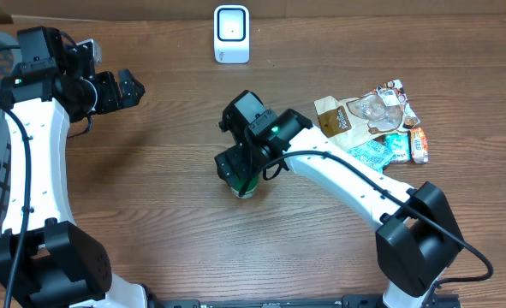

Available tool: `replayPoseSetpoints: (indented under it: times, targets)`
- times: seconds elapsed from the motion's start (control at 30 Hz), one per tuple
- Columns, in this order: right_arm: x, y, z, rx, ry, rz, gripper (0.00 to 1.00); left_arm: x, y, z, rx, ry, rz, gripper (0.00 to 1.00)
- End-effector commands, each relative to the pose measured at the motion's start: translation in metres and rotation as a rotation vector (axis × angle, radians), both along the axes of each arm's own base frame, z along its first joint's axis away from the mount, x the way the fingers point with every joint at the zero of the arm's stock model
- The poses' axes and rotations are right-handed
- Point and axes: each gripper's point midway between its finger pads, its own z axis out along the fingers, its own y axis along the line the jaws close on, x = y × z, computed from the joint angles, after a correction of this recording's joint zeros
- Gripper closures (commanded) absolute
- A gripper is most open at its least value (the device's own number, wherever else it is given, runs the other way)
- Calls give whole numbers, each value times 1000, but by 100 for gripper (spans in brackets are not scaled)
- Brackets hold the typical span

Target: Scan the item barcode

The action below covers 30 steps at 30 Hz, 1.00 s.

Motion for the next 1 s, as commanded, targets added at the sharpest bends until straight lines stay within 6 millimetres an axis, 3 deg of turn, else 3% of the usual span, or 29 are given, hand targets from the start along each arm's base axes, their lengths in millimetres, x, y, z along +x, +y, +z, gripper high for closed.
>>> replayPoseSetpoints:
  times: [0.0,0.27,0.43,0.57,0.73,0.97]
  targets:
    - [1,-3,-2,-14,-19,-15,8,4,0,11,22,-34,-21,0]
    - [-8,5,-4,-25,-32,36,9,4,0,11,22,-34,-21,0]
    - [-7,4,-21,-108,-66,41,10,4,0,11,22,-34,-21,1]
    - [-4,-4,-36,-185,-77,27,14,4,0,11,22,-34,-21,0]
    - [-1,-10,-37,-216,-93,18,15,4,0,11,22,-34,-21,0]
    - [-1,-15,-41,-243,-102,12,25,4,0,11,22,-34,-21,0]
